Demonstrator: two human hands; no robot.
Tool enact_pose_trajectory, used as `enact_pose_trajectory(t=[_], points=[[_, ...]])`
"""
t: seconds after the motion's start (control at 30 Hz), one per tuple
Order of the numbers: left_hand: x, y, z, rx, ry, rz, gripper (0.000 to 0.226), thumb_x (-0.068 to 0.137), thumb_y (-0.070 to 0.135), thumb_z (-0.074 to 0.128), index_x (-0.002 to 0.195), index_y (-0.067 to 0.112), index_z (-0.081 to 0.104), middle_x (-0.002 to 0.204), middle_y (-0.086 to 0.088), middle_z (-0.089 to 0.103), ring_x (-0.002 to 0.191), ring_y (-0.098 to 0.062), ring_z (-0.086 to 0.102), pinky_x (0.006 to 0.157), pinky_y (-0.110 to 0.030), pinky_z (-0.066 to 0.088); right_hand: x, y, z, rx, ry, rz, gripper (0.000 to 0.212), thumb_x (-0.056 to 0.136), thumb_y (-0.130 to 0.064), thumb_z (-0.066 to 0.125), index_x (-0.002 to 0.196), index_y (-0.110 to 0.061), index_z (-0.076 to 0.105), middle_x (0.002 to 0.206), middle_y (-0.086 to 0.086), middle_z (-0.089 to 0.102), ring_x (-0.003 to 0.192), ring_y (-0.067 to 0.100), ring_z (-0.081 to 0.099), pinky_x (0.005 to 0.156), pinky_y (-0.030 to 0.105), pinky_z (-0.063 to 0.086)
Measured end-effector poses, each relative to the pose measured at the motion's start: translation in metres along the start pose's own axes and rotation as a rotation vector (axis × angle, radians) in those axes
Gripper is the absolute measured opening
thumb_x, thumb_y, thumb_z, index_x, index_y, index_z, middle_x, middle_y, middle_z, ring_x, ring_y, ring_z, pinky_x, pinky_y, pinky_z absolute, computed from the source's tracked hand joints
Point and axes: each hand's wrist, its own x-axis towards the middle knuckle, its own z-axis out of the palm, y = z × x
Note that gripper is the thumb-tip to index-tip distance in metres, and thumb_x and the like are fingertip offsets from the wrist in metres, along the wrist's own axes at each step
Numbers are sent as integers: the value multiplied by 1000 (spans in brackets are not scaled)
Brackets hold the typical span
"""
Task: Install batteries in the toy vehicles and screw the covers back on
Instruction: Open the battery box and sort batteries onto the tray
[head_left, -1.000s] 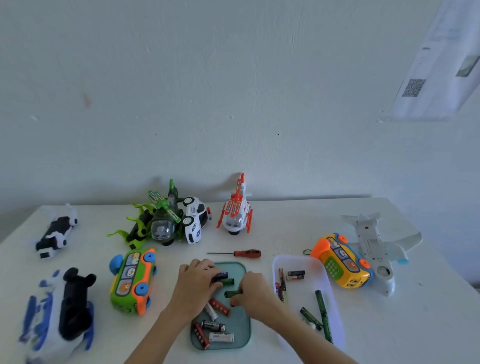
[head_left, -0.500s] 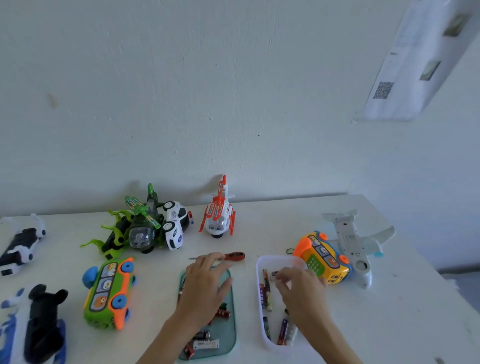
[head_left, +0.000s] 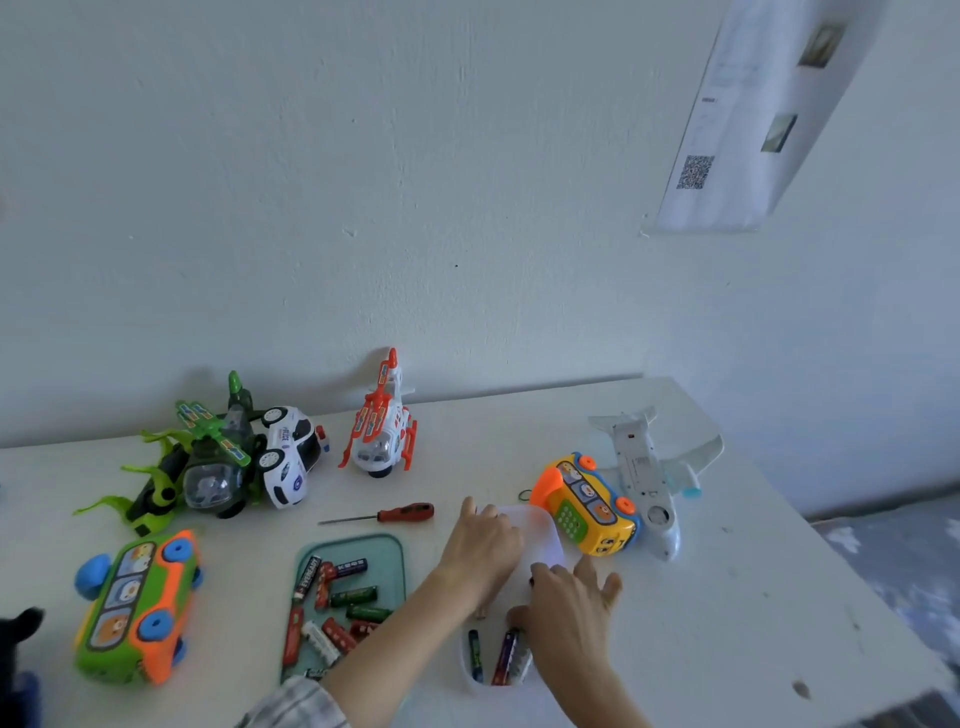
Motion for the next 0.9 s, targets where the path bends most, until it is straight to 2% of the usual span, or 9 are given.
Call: enact_pose_trajectory(t=[0.1, 0.23, 0.37, 0.43, 0.5, 0.6, 0.7, 0.83, 0.9], points=[[2, 0, 0, 42, -6, 7, 20, 89, -3, 49, 94, 7, 65, 96, -8, 65, 101, -28, 51, 94, -43, 30, 1, 5, 3, 28, -54, -18, 21, 87, -45, 58, 93, -26, 56, 95, -4, 57, 124, 24, 35, 100, 46, 16], [-2, 0, -2, 39, -45, 7, 18, 88, -4, 48, 98, 5, 60, 102, -11, 62, 102, -30, 50, 92, -42, 30, 4, 5, 4, 4, -102, -51, 18, 86, -37, 60, 80, -26, 48, 87, -3, 47, 125, 26, 34, 106, 51, 13], [-8, -3, -4, 6, -64, 15, 18, 91, -3, 48, 104, 3, 59, 109, -13, 59, 107, -30, 49, 95, -42, 31, 5, 4, 4, -11, -108, -76, 17, 88, -38, 59, 84, -27, 48, 93, -2, 53, 128, 27, 32, 107, 52, 12], [-11, -6, -7, -108, -32, -8, 13, 96, 9, 49, 105, 6, 59, 109, -9, 60, 107, -26, 50, 93, -40, 31, 5, 4, 3, -30, -122, -86, 15, 88, -39, 59, 86, -26, 52, 103, -2, 60, 129, 27, 31, 108, 52, 12], [-20, -15, -18, -333, 30, -63, 18, 98, 23, 52, 98, 7, 61, 99, -7, 64, 95, -22, 55, 82, -31, 31, 5, 4, 1, -40, -125, -78, 14, 88, -38, 57, 85, -25, 53, 98, -1, 58, 128, 26, 31, 108, 51, 12], [-43, -39, -43, -750, 131, -116, 19, 93, 22, 61, 83, 6, 62, 76, -1, 61, 67, -13, 53, 63, -23, 33, 6, 9, -1, -35, -100, -61, 18, 89, -39, 55, 81, -24, 49, 88, -5, 47, 125, 24, 34, 107, 50, 13], [-87, -70, -53, -870, 131, -223, 17, 93, 19, 61, 77, 13, 62, 64, 7, 54, 51, 0, 42, 53, -17, 29, 4, 7, 4, -22, -49, -43, 18, 91, -39, 50, 80, -25, 53, 87, -7, 47, 118, 21, 38, 103, 49, 15], [-139, -101, -32, -828, 29, -352, 4, 92, 23, 63, 92, 20, 66, 84, 4, 66, 72, -5, 60, 66, -20, 41, -1, -1, -3, 4, 115, -62, 22, 91, -45, 50, 94, -29, 64, 106, -10, 51, 114, 18, 39, 92, 41, 14], [-158, -103, -19, -787, -31, -378, 10, 92, 26, 62, 99, 20, 66, 90, 9, 64, 81, -4, 59, 67, -15, 39, -5, -13, -11, 40, 255, -113, 20, 85, -47, 60, 86, -28, 68, 99, -9, 58, 105, 20, 46, 82, 37, 17]])
